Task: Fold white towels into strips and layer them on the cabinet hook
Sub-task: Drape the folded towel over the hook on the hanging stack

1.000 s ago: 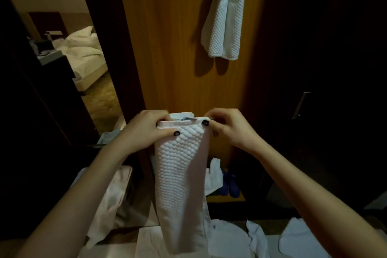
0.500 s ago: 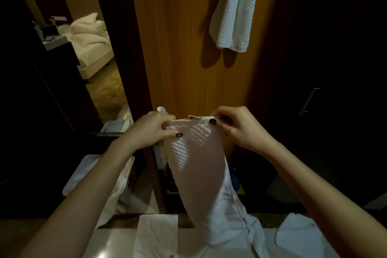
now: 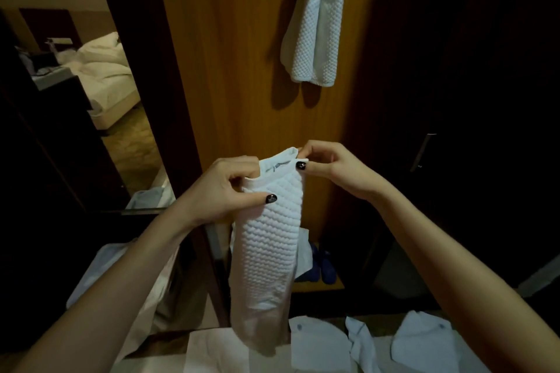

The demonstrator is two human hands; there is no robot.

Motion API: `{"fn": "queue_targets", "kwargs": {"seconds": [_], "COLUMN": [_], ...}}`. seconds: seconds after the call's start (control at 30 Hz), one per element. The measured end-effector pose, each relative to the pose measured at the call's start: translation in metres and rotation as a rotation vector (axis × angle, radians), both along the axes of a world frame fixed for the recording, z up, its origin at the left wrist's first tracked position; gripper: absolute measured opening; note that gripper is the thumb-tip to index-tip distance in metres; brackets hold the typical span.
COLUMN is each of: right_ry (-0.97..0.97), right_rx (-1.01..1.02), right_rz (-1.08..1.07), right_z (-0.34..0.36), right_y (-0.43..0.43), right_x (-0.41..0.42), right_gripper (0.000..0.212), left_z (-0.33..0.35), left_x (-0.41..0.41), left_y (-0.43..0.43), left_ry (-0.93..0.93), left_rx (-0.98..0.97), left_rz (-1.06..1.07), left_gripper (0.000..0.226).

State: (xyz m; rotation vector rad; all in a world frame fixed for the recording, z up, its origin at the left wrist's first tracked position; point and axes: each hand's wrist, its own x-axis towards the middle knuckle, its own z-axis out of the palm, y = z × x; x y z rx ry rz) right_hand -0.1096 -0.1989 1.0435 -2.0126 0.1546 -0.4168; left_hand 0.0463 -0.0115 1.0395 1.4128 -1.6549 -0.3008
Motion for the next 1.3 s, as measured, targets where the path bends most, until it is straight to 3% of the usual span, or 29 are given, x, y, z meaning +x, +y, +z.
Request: {"fn": "queue_targets", "kwargs": {"seconds": [0.17,0.43,0.6,0.7,0.8,0.87,1.03,1.13,1.23,1.3], "right_ry": [-0.037,-0.021,-0.137,-0.234,-0.314,-0.358,-0.397,-0.431,-0.506,-0.498], "right_rx": [0.047,-0.138,-0.199,-0.194,-0.101,0.016,0.145,0.193,0.079,0.004], "right_rz": [0.115,0.132,0.035,-0.013,-0.050,-0.079,-0.218,-0.324,-0.456,-0.533], "right_z": [0.000,0.006,0.012,0.019,0.027,0.035,0.048,0.052,0.051,0.033], "right_y": [0.009,0.029,0.041,0.049,0.046,0.039,0.013,-0.008,-0.030,-0.041], "right_x": [0.012,0.030,0.036,0.042,0.043,0.037,0.024,0.021,0.021,0.017], "right_gripper": [0.008,0.005,0.007,0.014,0.017,0.018,0.018,0.016,0.009,0.017], "left_z": [0.006,0.007,0.003,-0.010,-0.025,-0.033,-0.026,-0.012,0.008,0.020], "left_x": [0.013,0.021,0.031,0.027,0.012,0.000,-0.013,-0.017,-0.023,-0.026], "left_y": [0.012,0.039,0.051,0.049,0.043,0.036,-0.003,-0.035,-0.068,-0.089], "left_ry": [0.113,0.160,0.116,0.281,0.395,0.434,0.285,0.338,0.371,0.380], "left_rx": [0.098,0.120,-0.029,-0.244,-0.331,-0.339,-0.232,-0.249,-0.291,-0.315], "left_rz": [0.026,0.094,0.356,0.501,0.415,0.325,0.198,0.198,0.227,0.237], "left_gripper": [0.036,0.035,0.029,0.020,0.062,0.074,0.061,0.043,0.046,0.048]}}
